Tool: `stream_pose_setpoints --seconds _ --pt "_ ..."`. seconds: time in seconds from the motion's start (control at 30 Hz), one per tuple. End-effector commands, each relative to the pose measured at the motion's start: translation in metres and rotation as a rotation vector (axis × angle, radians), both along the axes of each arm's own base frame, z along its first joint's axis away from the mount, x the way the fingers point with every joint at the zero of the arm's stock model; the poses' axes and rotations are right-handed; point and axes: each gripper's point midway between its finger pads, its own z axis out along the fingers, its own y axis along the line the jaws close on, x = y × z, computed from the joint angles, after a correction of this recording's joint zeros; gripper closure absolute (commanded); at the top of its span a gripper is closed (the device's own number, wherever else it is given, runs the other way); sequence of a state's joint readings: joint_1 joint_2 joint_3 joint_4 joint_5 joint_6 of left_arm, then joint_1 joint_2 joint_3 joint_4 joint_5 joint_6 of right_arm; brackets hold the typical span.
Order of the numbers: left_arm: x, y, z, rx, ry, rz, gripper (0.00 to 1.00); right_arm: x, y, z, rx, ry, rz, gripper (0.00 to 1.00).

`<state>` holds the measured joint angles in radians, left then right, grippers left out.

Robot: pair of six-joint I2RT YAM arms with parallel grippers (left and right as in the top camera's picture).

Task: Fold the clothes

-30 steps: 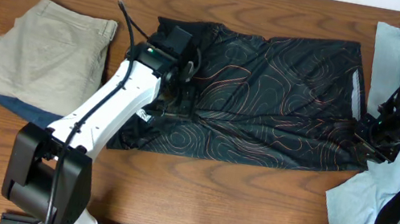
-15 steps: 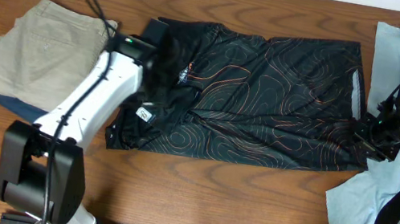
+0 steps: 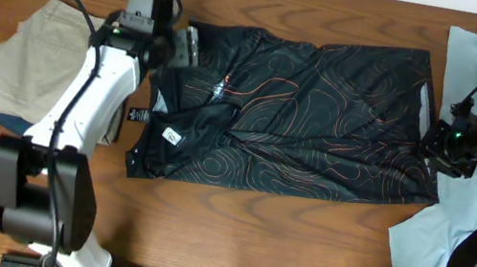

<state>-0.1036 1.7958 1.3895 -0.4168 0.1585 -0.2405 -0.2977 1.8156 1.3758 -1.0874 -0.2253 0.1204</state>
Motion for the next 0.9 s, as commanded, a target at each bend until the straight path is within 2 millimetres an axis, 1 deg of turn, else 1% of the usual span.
stream_pose_setpoints --seconds 0.0,0.1,0.2,0.33,0.47,0.5,0.53,0.6,0.63,0.7,0.77,0.87 --pt "0.03 -0.005 -0.013 -0.001 -0.049 -0.03 0.18 0.009 0.007 0.024 -0.008 -0.08 0.046 0.55" --pt "0.061 -0.008 -0.031 -0.007 -0.127 -0.029 0.18 0.006 0.01 0.031 -0.01 -0.091 0.058 0.55" --pt "0.082 -0.01 -0.049 -0.013 -0.18 -0.029 0.19 0.001 0.012 0.036 -0.009 -0.086 0.059 0.55" --pt "0.098 -0.012 -0.072 -0.03 -0.209 -0.015 0.2 -0.003 0.013 0.038 -0.005 -0.073 0.058 0.55" --pt "0.101 -0.015 -0.09 -0.055 -0.196 -0.005 0.27 -0.005 0.014 0.037 -0.003 -0.067 0.058 0.55" --pt "0.101 -0.016 -0.093 -0.06 -0.193 -0.01 0.3 -0.005 0.014 0.037 -0.003 -0.067 0.058 0.55" --pt "0.1 -0.017 -0.096 -0.062 -0.188 -0.013 0.37 -0.005 0.014 0.037 -0.003 -0.068 0.058 0.56" --pt "0.1 -0.016 -0.099 -0.061 -0.183 -0.012 0.56 -0.005 0.014 0.037 -0.003 -0.067 0.058 0.56" --pt "0.1 -0.016 -0.101 -0.061 -0.181 -0.012 0.69 -0.005 0.014 0.037 -0.003 -0.067 0.058 0.56" --pt "0.1 -0.016 -0.101 -0.062 -0.181 -0.012 0.85 -0.005 0.014 0.037 -0.003 -0.067 0.058 0.56" --pt "0.099 -0.02 -0.098 -0.079 -0.183 -0.028 0.94 -0.005 0.014 0.038 -0.003 -0.068 0.058 0.56" --pt "0.097 -0.024 -0.089 -0.111 -0.182 -0.054 0.94 -0.001 0.012 0.038 -0.01 -0.084 0.059 0.56"
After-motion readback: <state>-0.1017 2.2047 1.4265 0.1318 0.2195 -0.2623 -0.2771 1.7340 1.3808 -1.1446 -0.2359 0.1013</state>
